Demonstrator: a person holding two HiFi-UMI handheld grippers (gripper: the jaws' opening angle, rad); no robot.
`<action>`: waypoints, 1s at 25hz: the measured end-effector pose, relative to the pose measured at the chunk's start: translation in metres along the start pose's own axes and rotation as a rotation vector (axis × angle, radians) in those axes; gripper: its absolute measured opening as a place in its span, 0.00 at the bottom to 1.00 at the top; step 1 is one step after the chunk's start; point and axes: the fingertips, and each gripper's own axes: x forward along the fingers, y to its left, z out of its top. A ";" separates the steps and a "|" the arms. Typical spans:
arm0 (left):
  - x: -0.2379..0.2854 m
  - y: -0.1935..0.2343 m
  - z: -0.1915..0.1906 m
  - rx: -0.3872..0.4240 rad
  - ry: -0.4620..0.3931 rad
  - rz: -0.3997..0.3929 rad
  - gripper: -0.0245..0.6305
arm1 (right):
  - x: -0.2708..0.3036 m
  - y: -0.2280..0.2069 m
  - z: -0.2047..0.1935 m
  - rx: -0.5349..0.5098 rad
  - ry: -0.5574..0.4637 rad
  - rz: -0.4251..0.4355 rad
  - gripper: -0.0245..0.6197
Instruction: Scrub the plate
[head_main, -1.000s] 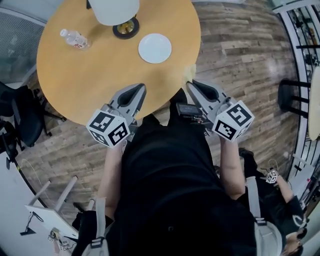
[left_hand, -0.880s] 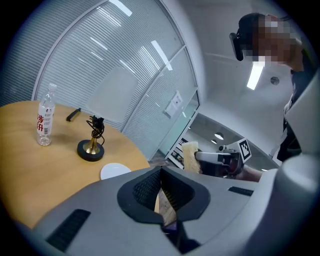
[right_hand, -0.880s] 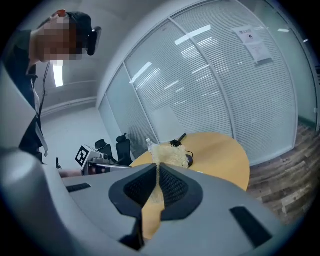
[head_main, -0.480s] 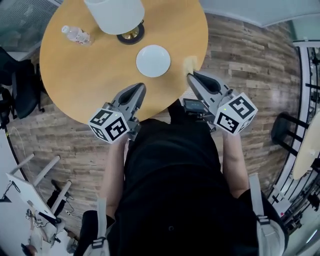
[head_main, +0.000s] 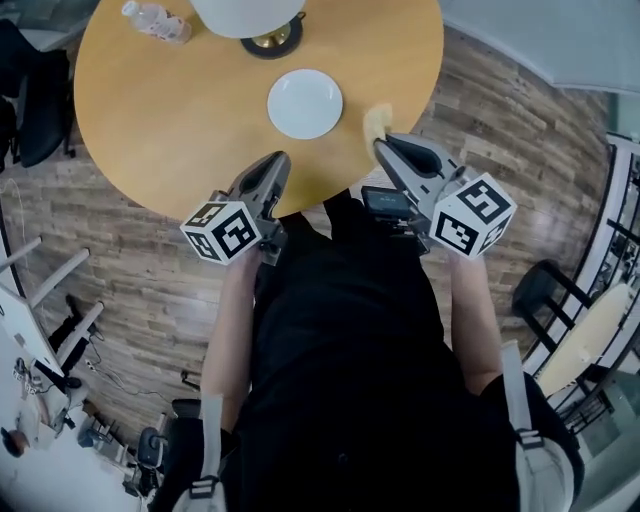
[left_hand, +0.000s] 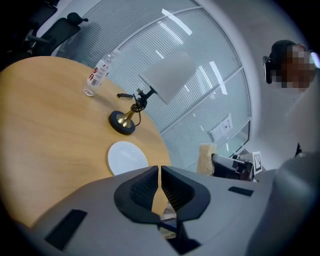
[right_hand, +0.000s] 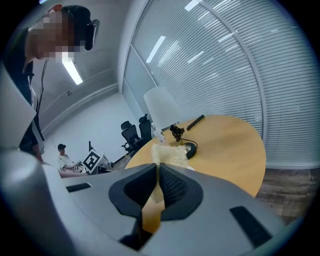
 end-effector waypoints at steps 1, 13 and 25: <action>0.002 0.006 -0.005 -0.008 0.003 0.022 0.06 | 0.004 -0.002 -0.002 0.001 0.018 0.010 0.08; 0.027 0.072 -0.032 -0.218 -0.025 0.169 0.07 | 0.042 -0.006 -0.019 0.001 0.155 0.122 0.08; 0.053 0.093 -0.041 -0.474 -0.090 0.160 0.25 | 0.059 -0.022 -0.026 0.029 0.195 0.136 0.08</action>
